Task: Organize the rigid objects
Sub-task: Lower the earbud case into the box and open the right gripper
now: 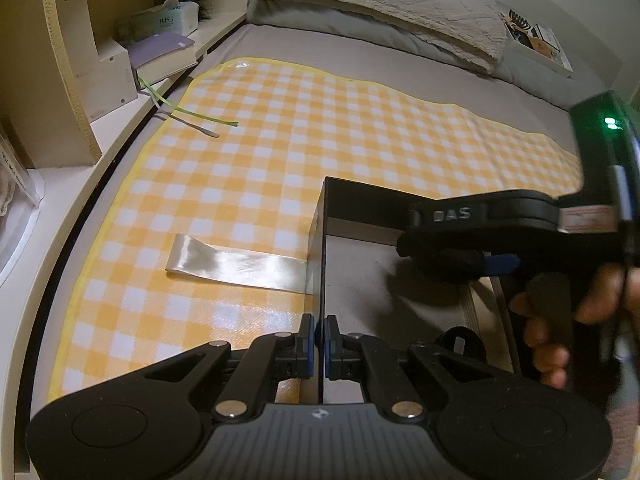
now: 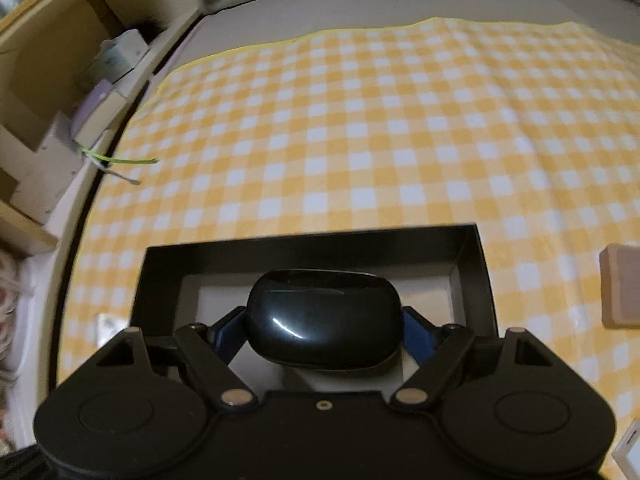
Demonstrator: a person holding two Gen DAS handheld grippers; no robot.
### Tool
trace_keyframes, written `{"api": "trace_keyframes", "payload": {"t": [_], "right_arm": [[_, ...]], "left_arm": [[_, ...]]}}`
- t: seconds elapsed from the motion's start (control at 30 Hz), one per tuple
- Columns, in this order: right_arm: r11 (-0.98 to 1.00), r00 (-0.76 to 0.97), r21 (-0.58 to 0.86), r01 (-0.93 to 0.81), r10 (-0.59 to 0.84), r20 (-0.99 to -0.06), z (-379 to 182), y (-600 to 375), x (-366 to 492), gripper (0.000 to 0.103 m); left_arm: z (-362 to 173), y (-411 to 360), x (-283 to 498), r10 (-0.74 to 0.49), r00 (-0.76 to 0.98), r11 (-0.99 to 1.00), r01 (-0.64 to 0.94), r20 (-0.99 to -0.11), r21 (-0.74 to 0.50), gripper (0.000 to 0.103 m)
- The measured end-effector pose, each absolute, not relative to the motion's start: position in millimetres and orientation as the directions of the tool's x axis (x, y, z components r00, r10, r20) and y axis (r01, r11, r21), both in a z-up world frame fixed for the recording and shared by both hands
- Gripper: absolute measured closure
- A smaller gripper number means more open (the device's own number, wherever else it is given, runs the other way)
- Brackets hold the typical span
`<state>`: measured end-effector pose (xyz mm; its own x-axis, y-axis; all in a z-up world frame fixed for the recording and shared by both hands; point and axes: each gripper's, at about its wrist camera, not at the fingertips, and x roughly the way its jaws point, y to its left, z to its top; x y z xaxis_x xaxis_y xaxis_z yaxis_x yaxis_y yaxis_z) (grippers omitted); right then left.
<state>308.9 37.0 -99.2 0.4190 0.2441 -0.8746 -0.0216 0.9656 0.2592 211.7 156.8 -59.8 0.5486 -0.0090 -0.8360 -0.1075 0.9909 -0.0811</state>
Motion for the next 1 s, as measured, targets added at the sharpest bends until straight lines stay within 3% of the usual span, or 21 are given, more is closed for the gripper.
{"api": "trace_keyframes", "payload": {"t": [0.17, 0.5, 1.0], "right_arm": [[0.982, 0.448, 0.187, -0.03, 0.18, -0.876, -103, 45, 313, 0.021], [0.969, 0.415, 0.241, -0.048, 0.239, -0.878, -99, 48, 324, 0.017], [0.928, 0.436, 0.289, -0.236, 0.367, -0.822, -24, -1, 262, 0.017]], "left_arm": [[-59, 157, 213, -0.013, 0.548, 0.991, -0.107, -0.837, -0.085, 0.098], [-59, 157, 214, -0.019, 0.546, 0.989, -0.111, -0.838, -0.095, 0.098], [-59, 155, 213, -0.01, 0.546, 0.989, -0.121, -0.838, -0.091, 0.098]]}}
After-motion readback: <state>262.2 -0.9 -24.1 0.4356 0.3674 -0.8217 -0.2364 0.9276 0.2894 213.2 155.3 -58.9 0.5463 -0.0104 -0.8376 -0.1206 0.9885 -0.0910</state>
